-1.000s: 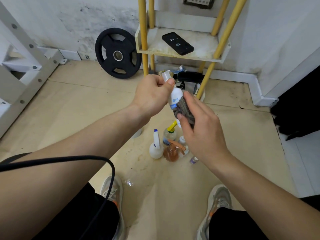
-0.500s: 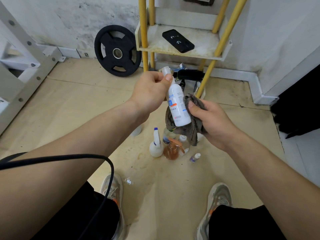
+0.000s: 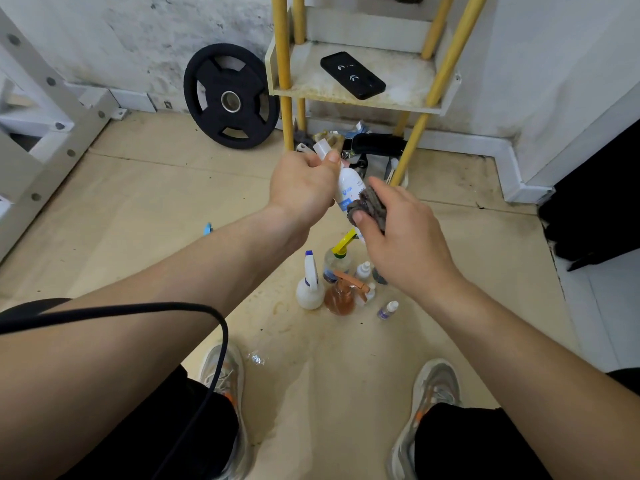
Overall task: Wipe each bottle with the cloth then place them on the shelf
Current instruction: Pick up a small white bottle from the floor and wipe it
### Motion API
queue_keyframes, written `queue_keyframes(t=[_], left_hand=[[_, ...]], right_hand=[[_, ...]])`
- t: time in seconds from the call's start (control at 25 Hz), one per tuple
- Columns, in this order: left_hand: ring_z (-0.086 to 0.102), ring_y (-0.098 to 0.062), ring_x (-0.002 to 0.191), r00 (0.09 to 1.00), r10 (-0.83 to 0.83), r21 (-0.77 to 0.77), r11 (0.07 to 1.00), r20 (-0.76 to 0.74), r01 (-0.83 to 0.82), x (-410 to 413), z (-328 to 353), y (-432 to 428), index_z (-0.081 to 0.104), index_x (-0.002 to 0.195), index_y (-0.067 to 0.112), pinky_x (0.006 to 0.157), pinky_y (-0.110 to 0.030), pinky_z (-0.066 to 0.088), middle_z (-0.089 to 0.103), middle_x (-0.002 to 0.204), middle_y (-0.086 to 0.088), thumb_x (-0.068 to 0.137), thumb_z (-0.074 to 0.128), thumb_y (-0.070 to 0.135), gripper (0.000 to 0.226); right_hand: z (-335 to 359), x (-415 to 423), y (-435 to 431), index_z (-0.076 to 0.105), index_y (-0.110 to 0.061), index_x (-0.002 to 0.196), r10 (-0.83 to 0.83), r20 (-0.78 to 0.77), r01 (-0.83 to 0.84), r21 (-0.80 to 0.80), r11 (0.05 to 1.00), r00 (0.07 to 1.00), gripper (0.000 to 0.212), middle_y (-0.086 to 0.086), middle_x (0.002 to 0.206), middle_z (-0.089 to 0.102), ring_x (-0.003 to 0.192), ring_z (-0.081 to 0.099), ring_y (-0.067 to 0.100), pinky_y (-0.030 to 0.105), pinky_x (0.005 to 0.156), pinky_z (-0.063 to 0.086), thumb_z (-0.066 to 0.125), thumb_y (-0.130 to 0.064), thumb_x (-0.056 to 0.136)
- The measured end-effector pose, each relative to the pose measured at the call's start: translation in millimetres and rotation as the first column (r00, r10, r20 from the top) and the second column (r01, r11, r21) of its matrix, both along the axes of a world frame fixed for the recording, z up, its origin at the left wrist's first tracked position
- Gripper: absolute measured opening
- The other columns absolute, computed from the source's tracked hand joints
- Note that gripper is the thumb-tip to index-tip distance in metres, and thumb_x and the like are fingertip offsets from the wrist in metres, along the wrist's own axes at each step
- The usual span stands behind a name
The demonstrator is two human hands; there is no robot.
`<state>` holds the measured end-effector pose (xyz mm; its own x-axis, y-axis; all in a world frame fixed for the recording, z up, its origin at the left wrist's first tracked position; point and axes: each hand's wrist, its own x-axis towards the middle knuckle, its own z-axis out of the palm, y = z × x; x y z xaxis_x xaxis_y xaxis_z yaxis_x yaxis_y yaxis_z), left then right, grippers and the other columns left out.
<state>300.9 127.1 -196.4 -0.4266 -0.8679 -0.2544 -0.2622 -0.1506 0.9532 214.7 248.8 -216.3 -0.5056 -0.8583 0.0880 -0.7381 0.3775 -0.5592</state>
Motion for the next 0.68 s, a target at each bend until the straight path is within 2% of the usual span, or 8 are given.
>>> queue_keyframes(t=[0.08, 0.12, 0.2, 0.28, 0.36, 0.44, 0.56, 0.68], left_hand=[[0.071, -0.035, 0.087, 0.999, -0.003, 0.062, 0.998, -0.032, 0.005, -1.0, 2.7, 0.2, 0.066, 0.073, 0.012, 0.084, -0.043, 0.061, 0.07, 0.081, -0.01, 0.101, 0.058, 0.03, 0.034], [0.07, -0.028, 0.081, 0.999, -0.006, 0.093, 0.996, -0.047, 0.011, -1.0, 3.7, -0.1, 0.065, 0.073, 0.015, 0.079, -0.037, 0.063, 0.068, 0.077, -0.005, 0.101, 0.059, 0.029, 0.031], [0.068, -0.019, 0.071, 0.998, -0.028, 0.151, 0.988, -0.064, 0.038, 0.5, 3.0, -0.8, 0.064, 0.078, 0.014, 0.068, -0.027, 0.063, 0.066, 0.075, -0.001, 0.1, 0.06, 0.031, 0.027], [0.068, -0.018, 0.07, 0.997, -0.055, 0.214, 0.975, -0.057, 0.066, 2.2, -0.4, -3.2, 0.065, 0.087, 0.013, 0.064, -0.026, 0.062, 0.068, 0.083, -0.003, 0.098, 0.063, 0.035, 0.025], [0.069, -0.018, 0.073, 0.995, -0.085, 0.288, 0.953, -0.061, 0.099, 3.3, -3.6, -6.8, 0.067, 0.1, 0.011, 0.062, -0.026, 0.061, 0.071, 0.097, -0.008, 0.096, 0.065, 0.037, 0.027], [0.07, -0.017, 0.081, 0.989, -0.127, 0.33, 0.933, -0.075, 0.145, 4.8, -3.7, -10.7, 0.067, 0.105, 0.011, 0.067, -0.026, 0.06, 0.072, 0.104, -0.01, 0.096, 0.066, 0.034, 0.025], [0.068, -0.015, 0.09, 0.969, -0.206, 0.365, 0.899, -0.138, 0.243, 10.6, -0.3, -17.7, 0.069, 0.108, 0.013, 0.081, -0.029, 0.06, 0.071, 0.101, -0.004, 0.099, 0.06, 0.026, 0.019], [0.069, -0.01, 0.081, 0.946, -0.284, 0.336, 0.885, -0.155, 0.321, 14.6, 5.7, -23.2, 0.07, 0.116, 0.016, 0.072, -0.025, 0.058, 0.072, 0.095, 0.004, 0.099, 0.061, 0.029, 0.024]], right_hand=[[-3.5, -11.0, -0.6, 0.059, -0.024, 0.136, 0.012, 0.217, 0.0, -0.055, 0.998, 0.976, 0.044, -0.002, 0.118, 0.069, 0.108, 0.063, 0.022, 0.041, 0.092, 0.052, 0.059, -0.037, 0.094], [-5.1, -14.9, -0.9, 0.064, -0.026, 0.129, 0.03, 0.376, 0.005, -0.092, 0.996, 0.926, 0.037, -0.004, 0.112, 0.072, 0.103, 0.068, 0.022, 0.045, 0.088, 0.056, 0.061, -0.035, 0.093], [-5.9, -20.6, -0.2, 0.071, -0.021, 0.115, 0.059, 0.669, 0.046, -0.139, 0.989, 0.741, 0.019, 0.004, 0.099, 0.076, 0.089, 0.074, 0.025, 0.045, 0.072, 0.062, 0.064, -0.023, 0.097], [-3.1, -21.8, 1.0, 0.07, -0.012, 0.113, 0.045, 0.832, 0.097, -0.118, 0.988, 0.553, 0.017, 0.01, 0.094, 0.076, 0.081, 0.075, 0.025, 0.037, 0.061, 0.06, 0.061, -0.016, 0.1], [-3.2, -20.7, 1.8, 0.068, -0.006, 0.117, 0.034, 0.923, 0.124, -0.088, 0.988, 0.384, 0.021, 0.014, 0.101, 0.075, 0.086, 0.075, 0.029, 0.038, 0.064, 0.06, 0.059, -0.015, 0.1], [-5.3, -21.5, 1.0, 0.068, -0.005, 0.115, 0.026, 0.96, 0.157, -0.071, 0.985, 0.277, 0.022, 0.016, 0.104, 0.074, 0.09, 0.074, 0.029, 0.038, 0.069, 0.06, 0.057, -0.017, 0.1], [-4.9, -24.9, 0.0, 0.067, -0.003, 0.114, 0.012, 0.98, 0.18, -0.048, 0.983, 0.197, 0.025, 0.016, 0.104, 0.074, 0.089, 0.073, 0.028, 0.036, 0.07, 0.059, 0.056, -0.02, 0.1], [-1.2, -23.4, -1.1, 0.067, -0.003, 0.114, 0.026, 0.988, 0.182, -0.054, 0.982, 0.153, 0.025, 0.015, 0.1, 0.073, 0.084, 0.073, 0.027, 0.034, 0.064, 0.059, 0.054, -0.02, 0.1]])
